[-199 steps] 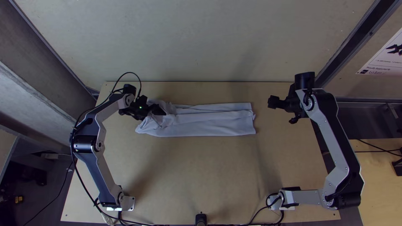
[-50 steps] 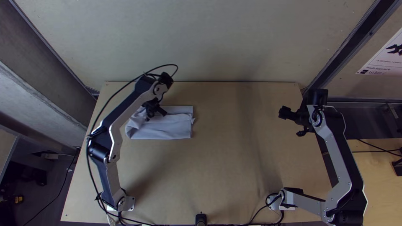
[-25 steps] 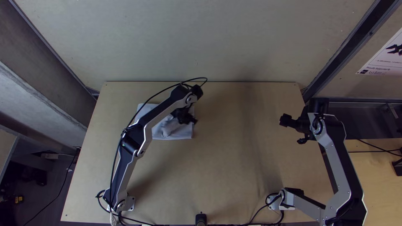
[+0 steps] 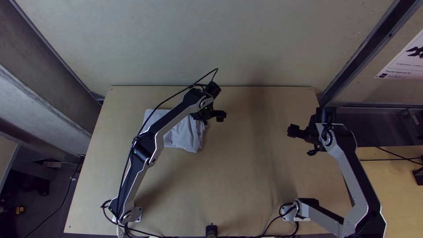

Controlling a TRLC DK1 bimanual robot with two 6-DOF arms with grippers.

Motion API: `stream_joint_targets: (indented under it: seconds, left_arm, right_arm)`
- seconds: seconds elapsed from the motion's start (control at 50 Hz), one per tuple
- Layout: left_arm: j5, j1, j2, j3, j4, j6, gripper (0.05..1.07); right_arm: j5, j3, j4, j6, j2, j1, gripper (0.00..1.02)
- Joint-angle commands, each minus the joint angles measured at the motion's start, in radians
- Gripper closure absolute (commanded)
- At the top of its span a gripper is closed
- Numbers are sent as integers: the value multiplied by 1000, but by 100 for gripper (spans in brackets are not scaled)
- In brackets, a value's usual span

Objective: Fold the t-shirt

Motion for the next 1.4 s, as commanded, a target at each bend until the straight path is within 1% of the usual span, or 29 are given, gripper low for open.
stream_joint_targets:
  seconds: [0.0, 0.16, 0.26, 0.36, 0.42, 0.54, 0.7, 0.78, 0.84, 0.98, 1.06, 1.14, 1.2, 1.28, 1.38]
  left_arm:
    - [13, 8, -21, -4, -22, -12, 10]
    - [-9, 28, -131, -27, 0, 52, 10]
    - [-7, 62, -222, -33, 9, 77, 10]
    - [-9, 111, -323, -45, 9, 109, 10]
    - [-36, 146, -390, -68, 9, 143, 10]
    - [-148, 218, -515, -131, 9, 230, 10]
    - [-156, 373, -679, -211, 14, 327, 10]
    - [-156, 468, -765, -281, 60, 396, 10]
    - [-154, 542, -840, -355, 121, 445, 10]
    - [-119, 682, -1051, -599, 299, 568, 10]
    - [-119, 729, -1159, -721, 385, 586, 10]
    - [-116, 769, -1260, -844, 459, 578, 10]
    - [-116, 777, -1344, -947, 506, 578, 10]
    - [-115, 778, -1463, -1080, 572, 578, 10]
    - [-112, 775, -1602, -1245, 678, 580, 10]
  right_arm:
    - [9, 9, 32, 15, -17, 5, 4]
    - [9, 115, 45, -5, 6, 5, 4]
    - [9, 199, 51, -30, 33, 30, 4]
    - [9, 265, 92, -51, 49, 57, 4]
    - [11, 311, 112, -62, 62, 70, 4]
    - [11, 392, 153, -106, 75, 86, 4]
    - [11, 498, 233, -189, 74, 105, 4]
    - [11, 535, 290, -238, 60, 108, 4]
    - [11, 566, 311, -266, 46, 119, 4]
    - [9, 587, 341, -289, -3, 134, 4]
    - [9, 552, 371, -309, -69, 157, 4]
    - [9, 452, 480, -359, -170, 211, 4]
    - [9, 385, 519, -392, -244, 249, 4]
    - [11, 317, 538, -387, -319, 275, 4]
    - [29, 223, 575, -381, -399, 275, 4]
